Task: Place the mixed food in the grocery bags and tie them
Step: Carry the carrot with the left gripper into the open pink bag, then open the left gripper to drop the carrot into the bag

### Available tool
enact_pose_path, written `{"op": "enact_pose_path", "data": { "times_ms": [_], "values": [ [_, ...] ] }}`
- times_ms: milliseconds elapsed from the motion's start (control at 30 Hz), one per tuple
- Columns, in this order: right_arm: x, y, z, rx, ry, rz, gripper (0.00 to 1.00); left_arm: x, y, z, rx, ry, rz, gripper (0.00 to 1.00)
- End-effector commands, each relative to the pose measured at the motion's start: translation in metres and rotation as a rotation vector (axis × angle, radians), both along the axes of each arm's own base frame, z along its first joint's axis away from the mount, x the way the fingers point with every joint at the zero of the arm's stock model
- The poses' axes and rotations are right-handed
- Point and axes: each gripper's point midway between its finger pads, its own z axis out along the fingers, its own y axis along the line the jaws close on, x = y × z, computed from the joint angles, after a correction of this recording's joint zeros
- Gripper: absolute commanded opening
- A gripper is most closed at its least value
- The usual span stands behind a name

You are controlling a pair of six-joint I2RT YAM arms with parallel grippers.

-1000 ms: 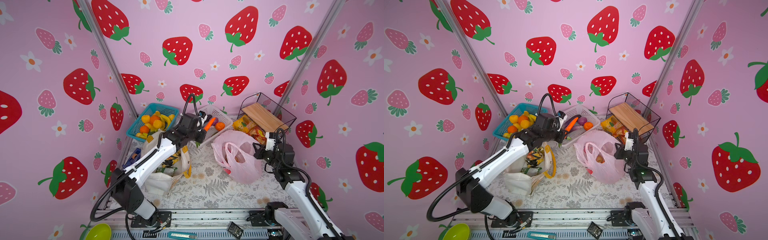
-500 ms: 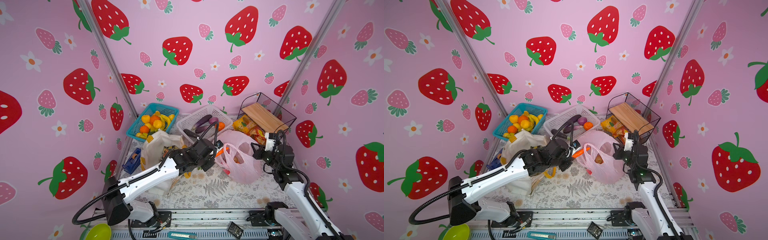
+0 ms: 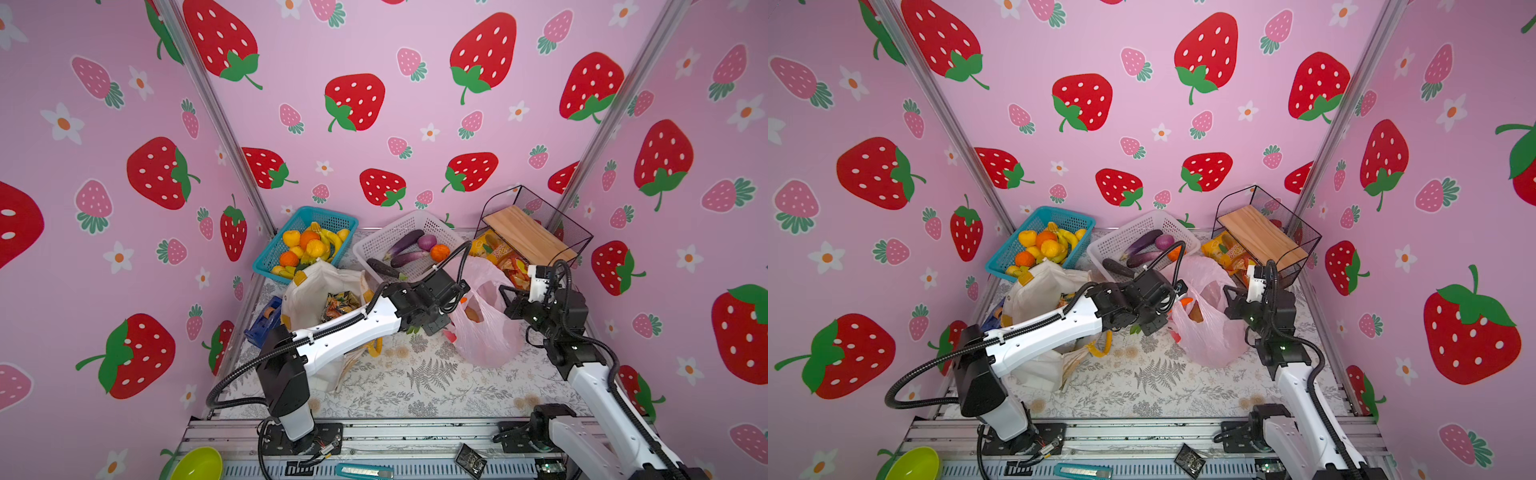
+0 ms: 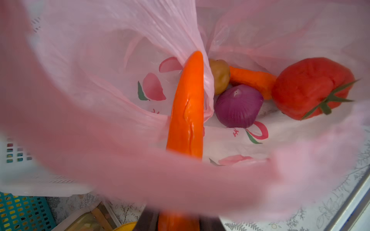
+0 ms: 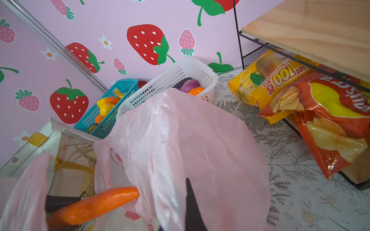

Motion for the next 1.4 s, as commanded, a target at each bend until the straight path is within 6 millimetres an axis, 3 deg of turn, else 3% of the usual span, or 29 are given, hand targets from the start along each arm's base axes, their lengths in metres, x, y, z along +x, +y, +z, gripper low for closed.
{"op": "enact_pose_path", "data": {
  "times_ms": [0, 267, 533, 633, 800, 933, 1367],
  "values": [
    [-0.001, 0.003, -0.001, 0.016, -0.007, 0.015, 0.00, 0.007, -0.002, -0.001, 0.045, 0.027, 0.041, 0.13],
    [-0.002, 0.007, -0.005, 0.025, 0.003, 0.038, 0.00, 0.018, -0.037, -0.005, 0.000, 0.172, 0.073, 0.16],
    [-0.001, 0.012, -0.006, 0.038, 0.005, 0.061, 0.00, 0.017, -0.079, -0.017, -0.128, 0.309, -0.056, 0.18],
    [-0.001, 0.012, -0.009, 0.034, 0.012, 0.059, 0.00, 0.026, -0.085, -0.025, -0.145, 0.311, -0.046, 0.25],
    [0.000, 0.010, -0.012, 0.019, 0.017, 0.046, 0.00, 0.035, -0.084, -0.029, -0.163, 0.301, -0.024, 0.48],
    [0.001, 0.010, -0.016, 0.013, 0.027, 0.044, 0.00, 0.034, -0.080, -0.017, -0.212, 0.268, -0.021, 0.60],
    [0.004, 0.005, -0.020, -0.006, 0.026, 0.016, 0.00, 0.022, -0.032, 0.027, -0.418, 0.183, 0.060, 0.64]
  ]
}}
